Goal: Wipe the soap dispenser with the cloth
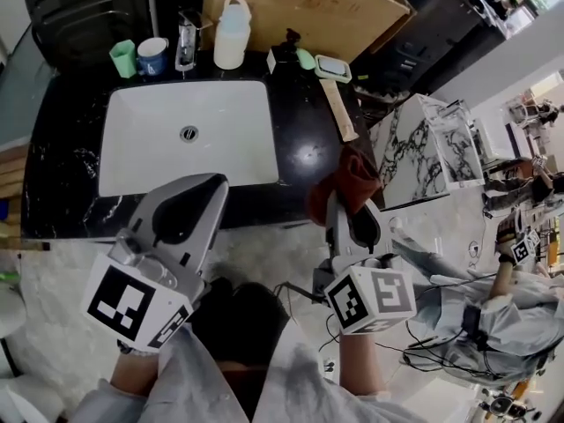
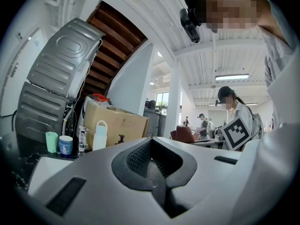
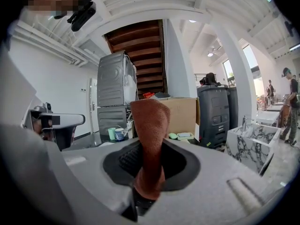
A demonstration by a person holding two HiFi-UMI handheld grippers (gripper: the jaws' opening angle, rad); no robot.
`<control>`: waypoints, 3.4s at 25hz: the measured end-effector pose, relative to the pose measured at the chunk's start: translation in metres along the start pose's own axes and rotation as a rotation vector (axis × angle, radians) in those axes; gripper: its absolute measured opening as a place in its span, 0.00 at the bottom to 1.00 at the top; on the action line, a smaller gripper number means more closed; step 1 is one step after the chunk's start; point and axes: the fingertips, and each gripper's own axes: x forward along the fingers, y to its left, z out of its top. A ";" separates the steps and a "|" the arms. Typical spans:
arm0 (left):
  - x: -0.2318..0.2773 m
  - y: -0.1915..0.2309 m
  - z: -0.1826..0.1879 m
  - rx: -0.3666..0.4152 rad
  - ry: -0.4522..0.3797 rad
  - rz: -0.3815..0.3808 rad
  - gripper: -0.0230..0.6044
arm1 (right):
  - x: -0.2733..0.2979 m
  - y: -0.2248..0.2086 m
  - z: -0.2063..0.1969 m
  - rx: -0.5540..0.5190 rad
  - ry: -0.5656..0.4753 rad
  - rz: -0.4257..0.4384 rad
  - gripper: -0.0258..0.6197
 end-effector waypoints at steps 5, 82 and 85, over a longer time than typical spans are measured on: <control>-0.002 -0.015 0.001 0.000 -0.003 0.013 0.04 | -0.011 0.000 -0.005 -0.006 0.002 0.032 0.16; -0.062 -0.125 0.005 -0.035 -0.041 0.126 0.04 | -0.123 0.017 -0.026 -0.037 0.023 0.264 0.16; -0.060 -0.121 0.004 -0.038 -0.042 0.129 0.04 | -0.120 0.015 -0.027 -0.039 0.025 0.262 0.16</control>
